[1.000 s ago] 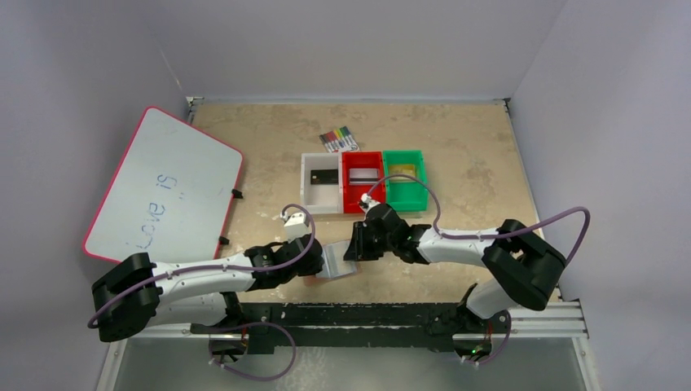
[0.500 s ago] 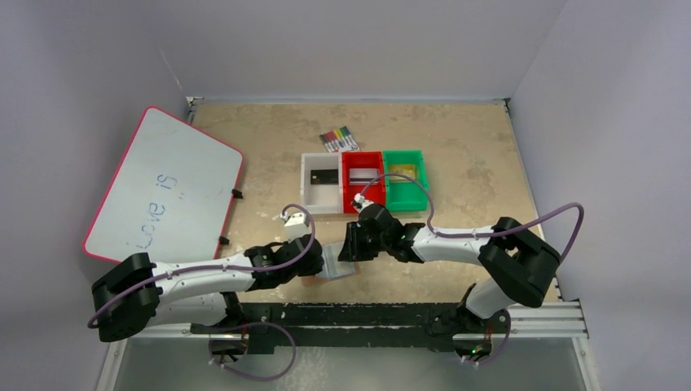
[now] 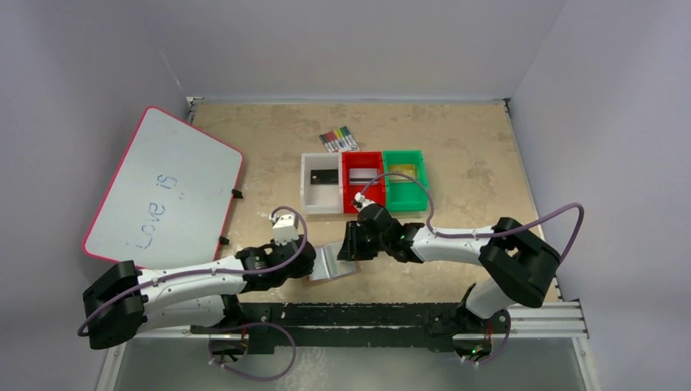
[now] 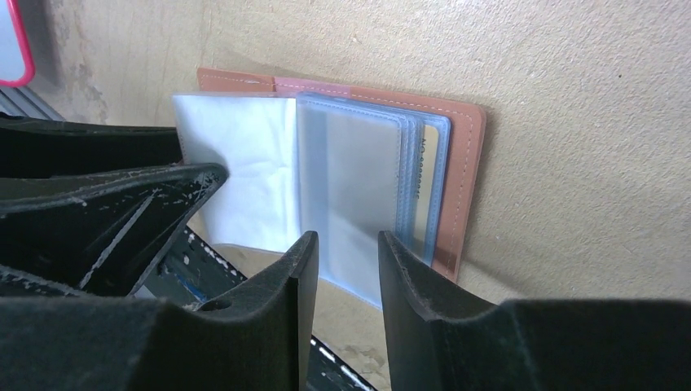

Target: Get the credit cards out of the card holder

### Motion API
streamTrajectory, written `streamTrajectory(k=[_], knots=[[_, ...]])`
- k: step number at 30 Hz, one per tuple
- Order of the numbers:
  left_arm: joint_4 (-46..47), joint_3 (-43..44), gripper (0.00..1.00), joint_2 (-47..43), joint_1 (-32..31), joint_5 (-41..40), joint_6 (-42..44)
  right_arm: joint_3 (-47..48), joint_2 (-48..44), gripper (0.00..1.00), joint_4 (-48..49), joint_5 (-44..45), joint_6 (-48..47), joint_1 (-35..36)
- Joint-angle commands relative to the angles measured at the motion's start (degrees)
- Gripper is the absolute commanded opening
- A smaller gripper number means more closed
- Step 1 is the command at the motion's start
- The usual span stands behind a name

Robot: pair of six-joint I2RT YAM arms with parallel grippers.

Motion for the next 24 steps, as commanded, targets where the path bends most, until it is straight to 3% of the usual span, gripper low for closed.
streamTrajectory(k=[1, 6, 13, 24], knots=[[-2.6, 1.1, 0.44, 1.2, -0.2, -2.7, -0.9, 1.5, -0.1, 0.37, -2.3, 2.6, 0.2, 0.5], [-0.8, 0.3, 0.43, 3.3, -0.2, -1.7, -0.5, 1.8, -0.4, 0.37, -3.1, 3.2, 0.5, 0.6], [1.0, -0.5, 0.32, 4.6, -0.7, -1.0, -0.7, 2.0, -2.0, 0.37, -5.9, 5.4, 1.0, 1.1], [2.8, -0.5, 0.26, 5.8, -0.9, 0.0, -0.4, 1.7, -0.6, 0.37, -4.2, 3.3, 0.6, 1.1]])
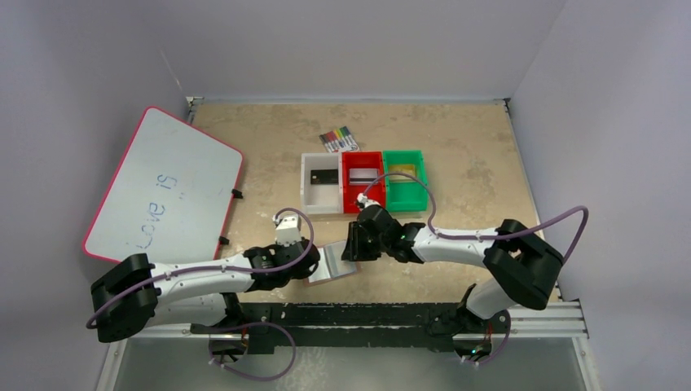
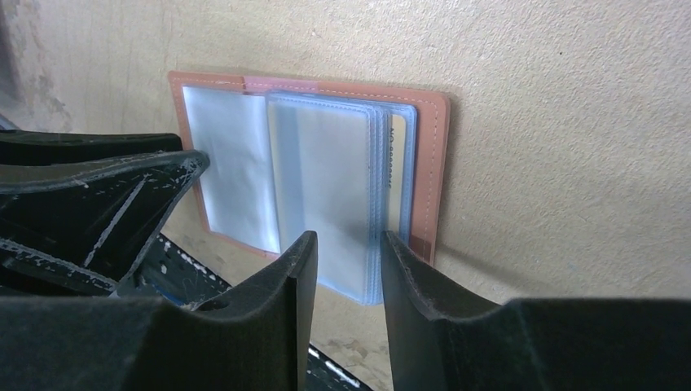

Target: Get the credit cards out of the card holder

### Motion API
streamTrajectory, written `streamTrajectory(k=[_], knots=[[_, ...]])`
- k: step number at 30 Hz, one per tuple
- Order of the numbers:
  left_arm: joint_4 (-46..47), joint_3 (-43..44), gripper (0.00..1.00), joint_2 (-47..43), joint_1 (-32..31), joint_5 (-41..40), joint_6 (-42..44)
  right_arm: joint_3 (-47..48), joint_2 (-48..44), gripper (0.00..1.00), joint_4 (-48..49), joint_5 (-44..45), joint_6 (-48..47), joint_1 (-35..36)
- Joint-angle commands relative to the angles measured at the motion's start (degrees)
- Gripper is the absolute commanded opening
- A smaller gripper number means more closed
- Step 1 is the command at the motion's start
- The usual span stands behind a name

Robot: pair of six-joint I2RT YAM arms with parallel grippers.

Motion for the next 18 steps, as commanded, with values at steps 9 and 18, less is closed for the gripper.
streamTrajectory(k=[9, 18], knots=[[3.2, -0.3, 0.22, 0.8, -0.8, 1.0, 0.2, 3.9, 1.8, 0.31, -0.5, -0.2, -1.1, 1.7], [3.8, -0.4, 0.2, 0.8, -1.0, 1.3, 0.3, 6.7, 2.1, 0.32, -1.9, 0.3, -1.2, 3.2]])
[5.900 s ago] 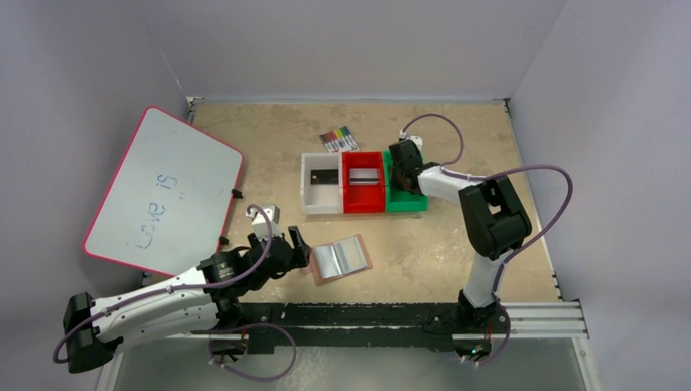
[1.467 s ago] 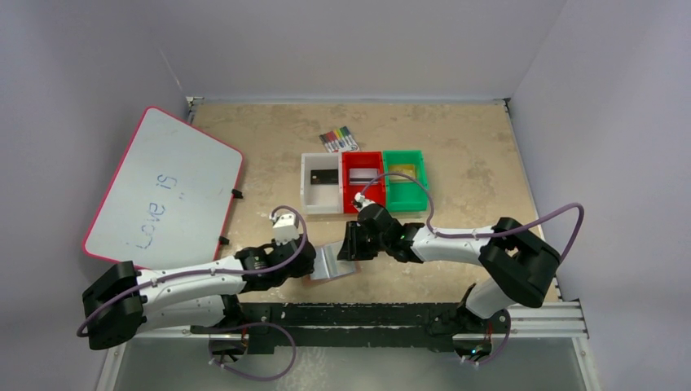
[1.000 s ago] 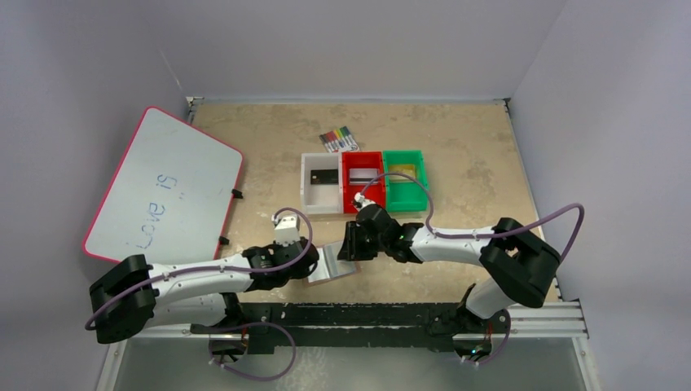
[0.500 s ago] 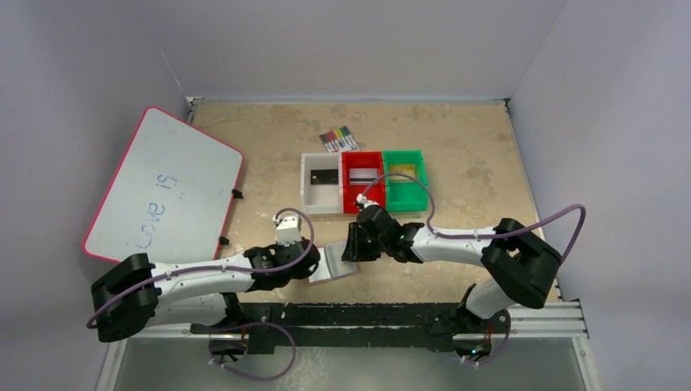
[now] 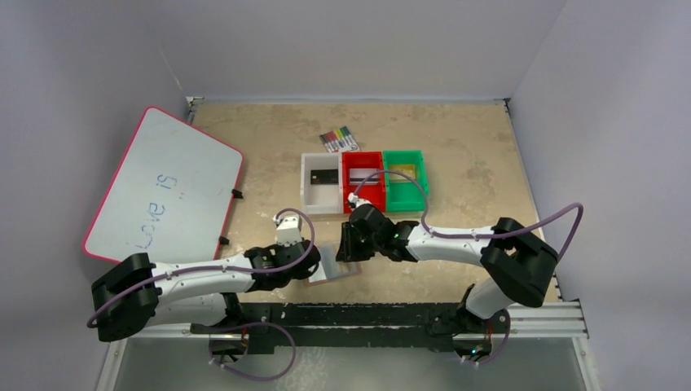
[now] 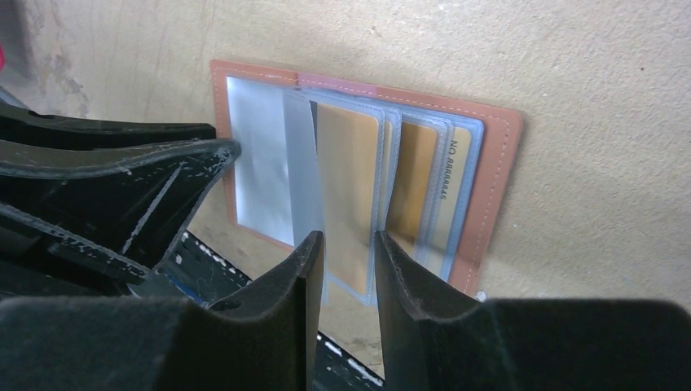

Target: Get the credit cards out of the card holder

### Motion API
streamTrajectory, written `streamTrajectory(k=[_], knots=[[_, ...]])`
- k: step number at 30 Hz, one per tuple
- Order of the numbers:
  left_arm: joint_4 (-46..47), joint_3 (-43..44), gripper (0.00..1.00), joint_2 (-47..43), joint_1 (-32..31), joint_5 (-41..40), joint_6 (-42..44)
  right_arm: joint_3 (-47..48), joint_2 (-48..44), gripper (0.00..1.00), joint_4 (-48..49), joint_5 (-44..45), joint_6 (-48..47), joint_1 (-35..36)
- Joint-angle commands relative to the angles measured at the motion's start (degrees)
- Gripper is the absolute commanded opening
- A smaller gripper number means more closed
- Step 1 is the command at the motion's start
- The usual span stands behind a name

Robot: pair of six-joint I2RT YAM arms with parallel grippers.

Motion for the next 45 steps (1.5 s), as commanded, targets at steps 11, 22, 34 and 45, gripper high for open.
streamTrajectory(k=[11, 22, 34, 45], knots=[[3.1, -0.6, 0.2, -0.9, -0.7, 1.1, -0.4, 5.0, 1.9, 0.42, -3.8, 4.1, 0.2, 1.1], [3.1, -1.0, 0.2, -1.7, -0.6, 0.9, -0.7, 8.9, 3.6, 0.61, -6.9, 5.0, -0.7, 3.3], [1.8, -1.1, 0.19, -3.3, -0.7, 0.1, -1.1, 12.2, 4.4, 0.68, -14.1, 11.5, 0.6, 5.4], [0.4, -1.0, 0.19, -5.4, -0.8, -0.9, -1.7, 10.6, 0.8, 0.81, -8.6, 6.2, -0.3, 5.5]])
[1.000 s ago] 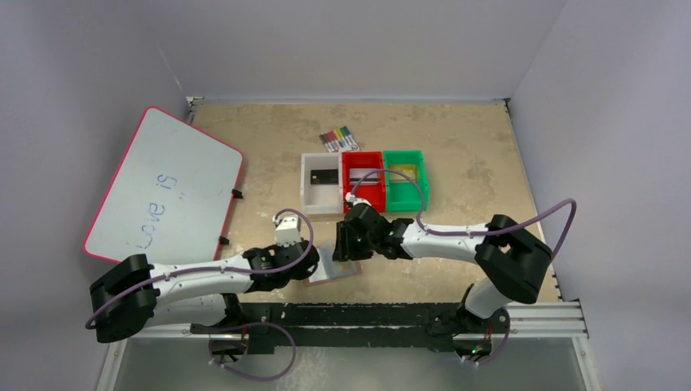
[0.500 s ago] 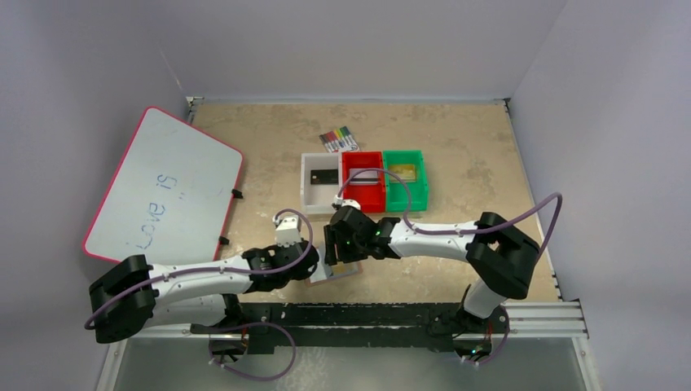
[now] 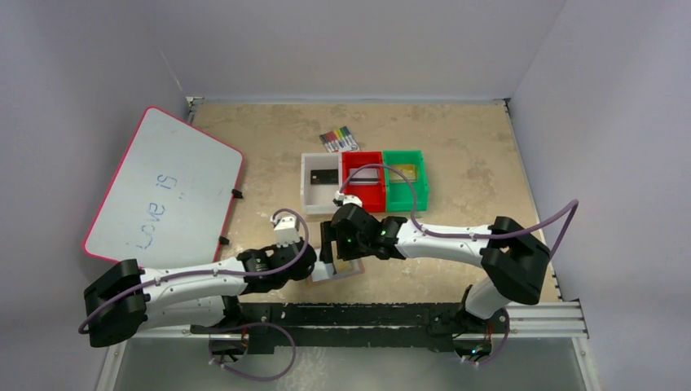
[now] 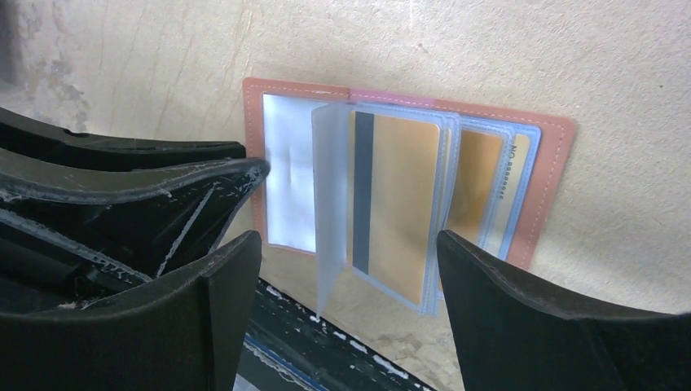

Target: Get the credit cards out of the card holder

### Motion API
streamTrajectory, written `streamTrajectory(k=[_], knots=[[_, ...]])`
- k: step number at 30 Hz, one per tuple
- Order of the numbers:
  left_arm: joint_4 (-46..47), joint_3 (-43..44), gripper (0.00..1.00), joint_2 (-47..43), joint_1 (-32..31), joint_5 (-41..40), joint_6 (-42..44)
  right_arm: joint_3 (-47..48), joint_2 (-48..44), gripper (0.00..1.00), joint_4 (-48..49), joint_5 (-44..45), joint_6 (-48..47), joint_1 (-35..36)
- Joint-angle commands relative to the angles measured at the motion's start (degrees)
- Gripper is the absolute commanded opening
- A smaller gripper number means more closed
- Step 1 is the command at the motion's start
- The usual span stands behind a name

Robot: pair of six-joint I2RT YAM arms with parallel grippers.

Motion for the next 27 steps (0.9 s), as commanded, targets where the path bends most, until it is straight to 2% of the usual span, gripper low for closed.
streamTrajectory(k=[1, 12, 20, 24, 27], knots=[[-0.6, 0.0, 0.19, -1.2, -0.3, -1.3, -1.2, 0.2, -1.3, 0.81, 3.3, -1.9, -0.1, 0.4], [-3.6, 0.5, 0.2, -4.3, -0.4, -3.3, -2.5, -0.1, -2.2, 0.82, 2.3, -0.1, 1.2, 0.5], [-13.4, 4.5, 0.33, -10.6, -0.4, -8.5, -5.0, -3.4, -4.1, 0.81, 0.6, 2.6, 5.2, 0.4], [-12.9, 6.0, 0.35, -13.9, -0.3, -8.5, -4.6, -6.2, -6.3, 0.74, 3.3, 3.1, 5.6, 0.3], [-6.2, 5.3, 0.36, -15.4, -0.4, -4.8, -2.9, -8.1, -7.2, 0.65, 6.0, 2.2, 5.9, -0.3]])
